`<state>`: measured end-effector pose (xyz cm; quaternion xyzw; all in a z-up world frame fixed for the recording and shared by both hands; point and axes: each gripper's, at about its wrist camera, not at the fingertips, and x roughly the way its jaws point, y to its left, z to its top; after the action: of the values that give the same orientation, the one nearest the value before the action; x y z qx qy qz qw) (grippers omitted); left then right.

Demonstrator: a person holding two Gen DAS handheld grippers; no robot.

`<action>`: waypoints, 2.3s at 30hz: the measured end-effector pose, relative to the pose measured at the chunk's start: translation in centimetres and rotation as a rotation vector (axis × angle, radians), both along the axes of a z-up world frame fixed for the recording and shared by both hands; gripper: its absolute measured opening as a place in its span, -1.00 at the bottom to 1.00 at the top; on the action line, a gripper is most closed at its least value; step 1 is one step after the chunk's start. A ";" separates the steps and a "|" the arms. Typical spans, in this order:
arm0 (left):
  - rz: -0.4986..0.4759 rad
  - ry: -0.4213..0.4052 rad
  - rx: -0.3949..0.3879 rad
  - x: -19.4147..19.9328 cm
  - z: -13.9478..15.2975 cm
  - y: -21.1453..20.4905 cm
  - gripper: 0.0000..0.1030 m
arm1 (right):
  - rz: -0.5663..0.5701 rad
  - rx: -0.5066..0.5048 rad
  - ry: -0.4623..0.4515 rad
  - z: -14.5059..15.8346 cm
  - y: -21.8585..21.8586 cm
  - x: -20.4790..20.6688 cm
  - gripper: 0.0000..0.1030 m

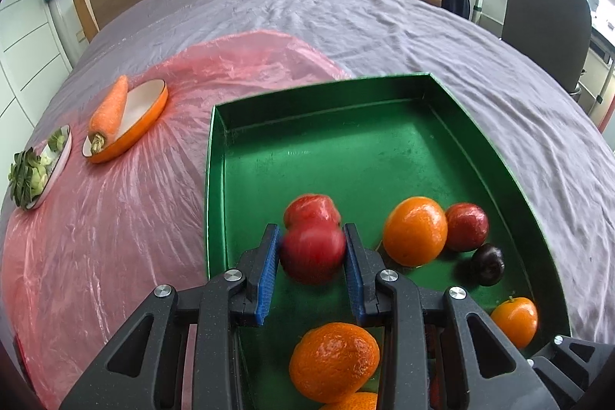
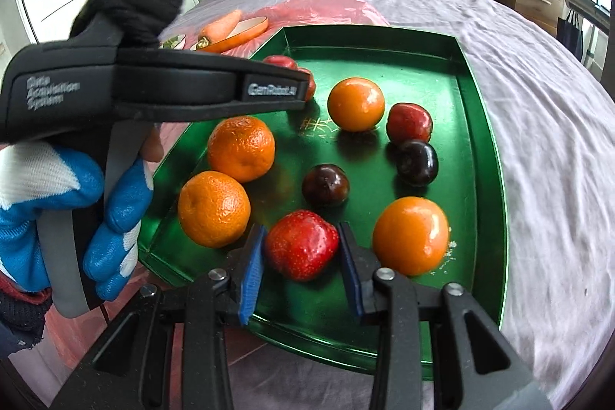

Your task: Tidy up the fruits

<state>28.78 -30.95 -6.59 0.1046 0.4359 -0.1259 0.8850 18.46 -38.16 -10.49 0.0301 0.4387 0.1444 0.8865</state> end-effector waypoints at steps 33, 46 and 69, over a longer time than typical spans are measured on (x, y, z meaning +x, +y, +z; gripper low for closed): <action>0.058 -0.045 -0.119 -6.2 5.4 5.4 0.06 | -0.074 -0.027 -0.060 4.7 0.2 -4.6 1.00; 0.125 -0.083 -0.107 -13.1 7.8 10.7 0.11 | -0.061 -0.011 -0.089 7.7 2.0 -8.2 1.00; 0.332 -0.168 -0.114 -23.5 10.8 22.4 0.13 | -0.006 -0.009 -0.178 12.1 7.8 -14.7 1.00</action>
<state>5.28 -8.51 4.19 -0.0087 0.3641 0.0066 0.9313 3.73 -30.35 1.61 0.0145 0.3587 0.1417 0.9225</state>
